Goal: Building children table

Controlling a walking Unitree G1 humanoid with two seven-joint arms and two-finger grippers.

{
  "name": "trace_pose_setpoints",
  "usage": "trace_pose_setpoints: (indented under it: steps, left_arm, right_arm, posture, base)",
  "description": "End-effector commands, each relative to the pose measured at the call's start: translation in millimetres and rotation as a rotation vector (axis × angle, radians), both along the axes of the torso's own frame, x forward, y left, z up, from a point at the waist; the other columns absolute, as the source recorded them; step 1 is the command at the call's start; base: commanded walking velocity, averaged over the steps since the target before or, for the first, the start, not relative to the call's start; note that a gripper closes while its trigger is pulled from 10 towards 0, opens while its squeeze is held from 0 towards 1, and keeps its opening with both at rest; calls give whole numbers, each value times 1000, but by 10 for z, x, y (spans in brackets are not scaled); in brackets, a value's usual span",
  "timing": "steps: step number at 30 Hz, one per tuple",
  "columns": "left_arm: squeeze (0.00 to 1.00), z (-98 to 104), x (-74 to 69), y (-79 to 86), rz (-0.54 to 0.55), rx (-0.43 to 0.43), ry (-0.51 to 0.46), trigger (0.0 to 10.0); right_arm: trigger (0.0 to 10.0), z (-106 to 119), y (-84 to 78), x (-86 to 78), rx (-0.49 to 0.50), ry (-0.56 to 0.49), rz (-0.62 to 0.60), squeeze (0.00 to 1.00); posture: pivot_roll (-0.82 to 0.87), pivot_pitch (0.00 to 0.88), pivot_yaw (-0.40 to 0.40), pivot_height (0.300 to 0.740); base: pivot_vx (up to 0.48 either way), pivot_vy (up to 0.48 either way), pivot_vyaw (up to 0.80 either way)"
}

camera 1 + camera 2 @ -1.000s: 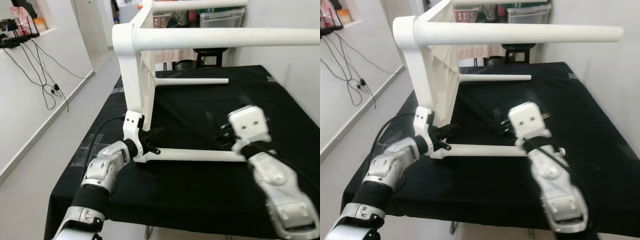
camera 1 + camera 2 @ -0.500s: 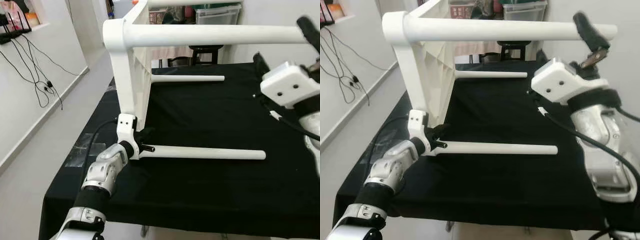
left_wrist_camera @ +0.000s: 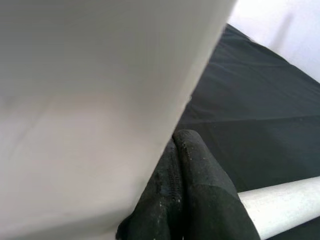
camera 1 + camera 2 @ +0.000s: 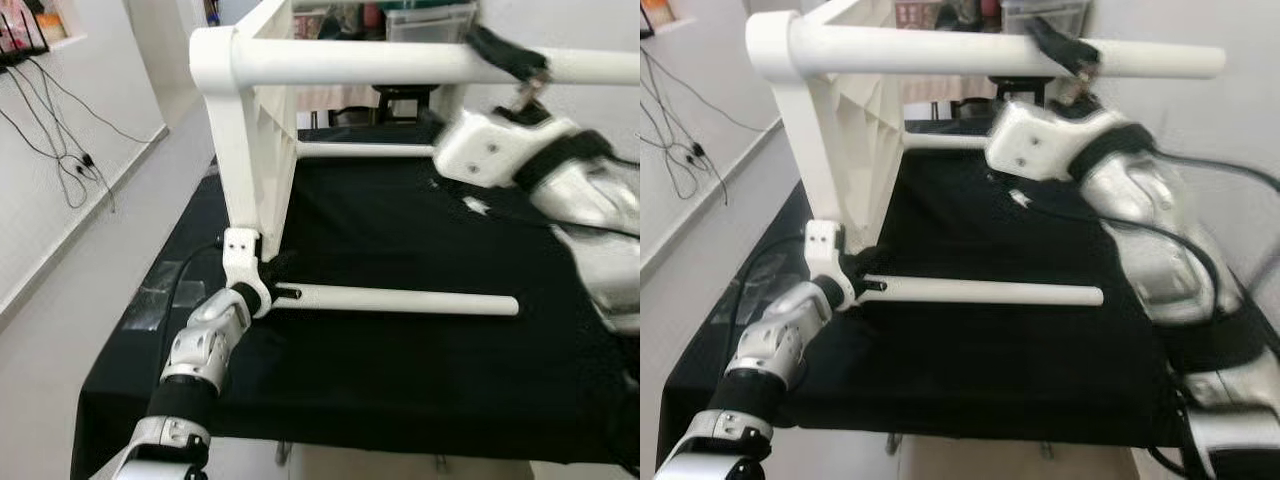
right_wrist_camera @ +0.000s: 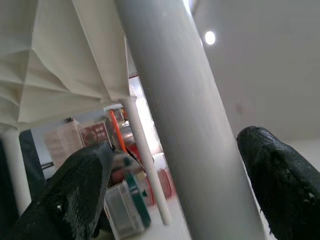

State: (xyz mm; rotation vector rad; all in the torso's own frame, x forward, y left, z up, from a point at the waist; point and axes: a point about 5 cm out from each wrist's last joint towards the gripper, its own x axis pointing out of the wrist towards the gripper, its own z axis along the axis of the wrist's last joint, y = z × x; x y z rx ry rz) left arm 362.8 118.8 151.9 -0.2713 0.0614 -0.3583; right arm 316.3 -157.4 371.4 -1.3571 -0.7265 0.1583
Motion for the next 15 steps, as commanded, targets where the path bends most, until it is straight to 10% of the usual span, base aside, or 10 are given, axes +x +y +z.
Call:
trace_pose_setpoints:
  steps: [1,5,6,7,8,15]
  left_arm:
    - [0,-46,-2,60,29,0,15,10000]
    - [0,-60,13,102,66,-7,11,10000]
    - [0,-61,17,111,73,-7,9,10000]
    - [0,-61,17,111,73,-7,9,10000]
    - [0,-62,20,117,78,-6,8,10000]
    - [0,-65,38,136,97,-5,-3,10000]
  right_arm:
    - [10000,-55,33,18,-23,22,10,0]
    - [10000,66,258,108,-64,10,48,0]
    - [6627,82,270,126,-69,12,46,0]
    - [6627,82,270,126,-69,12,46,0]
    - [0,103,265,145,-68,13,36,0]
    - [0,204,191,234,-53,15,-21,0]
  posture:
    - [-163,58,24,740]
    - [-174,50,19,740]
    - [-175,49,18,740]
    - [-175,49,18,740]
    - [-176,48,18,740]
    - [-181,45,17,740]
  base:
    - [0,0,0]
    - [0,0,0]
    - [0,0,0]
    - [0,0,0]
    - [0,0,0]
    - [0,0,0]
